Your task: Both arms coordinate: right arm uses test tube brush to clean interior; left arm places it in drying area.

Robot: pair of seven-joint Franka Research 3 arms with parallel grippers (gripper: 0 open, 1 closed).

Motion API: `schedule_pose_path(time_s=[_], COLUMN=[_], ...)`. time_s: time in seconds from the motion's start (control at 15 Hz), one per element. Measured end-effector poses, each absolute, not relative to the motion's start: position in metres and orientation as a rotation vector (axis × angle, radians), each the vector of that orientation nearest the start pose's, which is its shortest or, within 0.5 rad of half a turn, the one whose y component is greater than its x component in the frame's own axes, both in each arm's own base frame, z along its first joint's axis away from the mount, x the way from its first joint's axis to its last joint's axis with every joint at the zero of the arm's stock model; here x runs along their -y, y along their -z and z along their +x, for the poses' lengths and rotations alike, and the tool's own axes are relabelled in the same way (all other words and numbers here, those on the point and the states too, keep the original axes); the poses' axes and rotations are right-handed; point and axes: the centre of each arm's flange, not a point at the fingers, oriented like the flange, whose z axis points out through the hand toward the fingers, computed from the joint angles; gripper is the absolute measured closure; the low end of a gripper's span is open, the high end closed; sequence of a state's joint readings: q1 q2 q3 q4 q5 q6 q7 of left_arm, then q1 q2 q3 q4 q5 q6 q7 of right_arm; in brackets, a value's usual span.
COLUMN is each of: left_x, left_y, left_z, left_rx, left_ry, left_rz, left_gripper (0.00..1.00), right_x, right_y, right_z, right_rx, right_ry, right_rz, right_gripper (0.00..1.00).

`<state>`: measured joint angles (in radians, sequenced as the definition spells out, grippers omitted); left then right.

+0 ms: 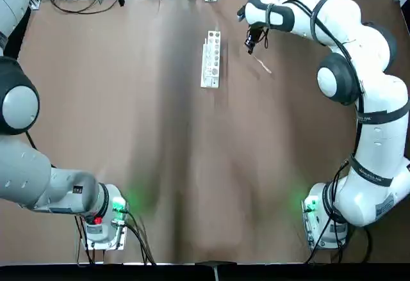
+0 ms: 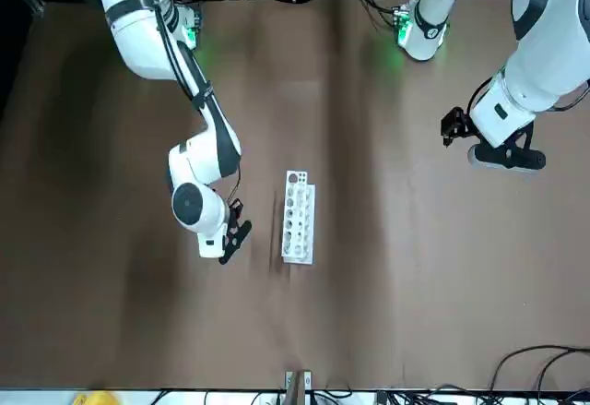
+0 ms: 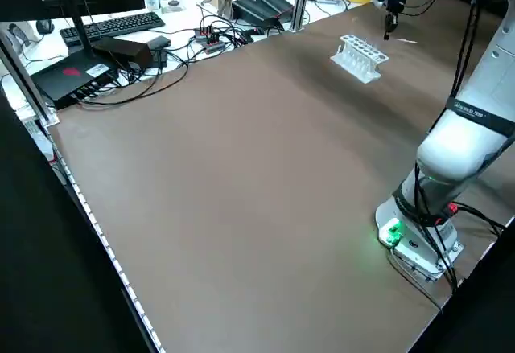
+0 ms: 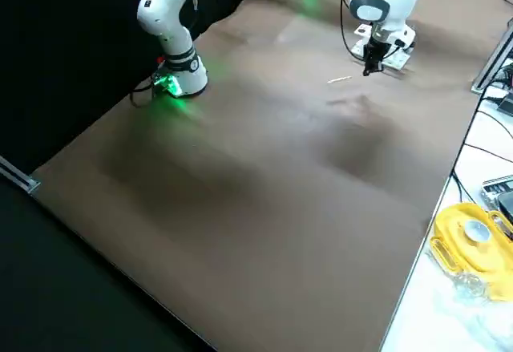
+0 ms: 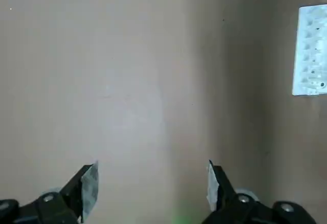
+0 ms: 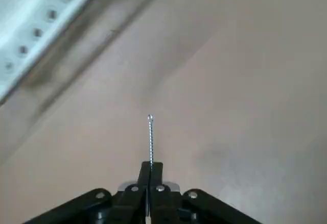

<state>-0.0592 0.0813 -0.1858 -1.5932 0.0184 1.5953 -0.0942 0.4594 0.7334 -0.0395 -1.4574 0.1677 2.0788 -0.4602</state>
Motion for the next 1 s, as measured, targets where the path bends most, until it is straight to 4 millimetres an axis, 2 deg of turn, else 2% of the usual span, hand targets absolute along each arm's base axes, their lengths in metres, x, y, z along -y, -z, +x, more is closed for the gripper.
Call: schedule_pose_path(time_s=[0.13,0.2,0.53,0.87,1.0], left_x=[0.134,0.135,0.134,0.135,0.138], left_y=[-0.571,-0.57,-0.57,-0.569,-0.569], left_z=[0.561,0.561,0.561,0.561,0.56], left_rx=[-0.237,-0.238,-0.237,-0.238,-0.247], left_ry=[-0.119,-0.121,-0.123,-0.125,-0.126], left_rz=[-3.114,-3.114,-3.113,-3.113,-3.112], left_gripper=[0.0,0.0,0.0,0.0,0.0], right_x=[-0.301,-0.303,-0.314,-0.318,-0.319], right_y=[-0.248,-0.255,-0.271,-0.295,-0.311], right_z=[0.646,0.649,0.654,0.667,0.672], right_rx=[1.293,1.416,1.636,1.607,1.571], right_ry=[-0.119,-0.062,0.159,0.528,0.636], right_rz=[-2.673,-2.55,-2.162,-1.799,-1.679], right_gripper=[0.98,0.98,0.98,0.98,0.98])
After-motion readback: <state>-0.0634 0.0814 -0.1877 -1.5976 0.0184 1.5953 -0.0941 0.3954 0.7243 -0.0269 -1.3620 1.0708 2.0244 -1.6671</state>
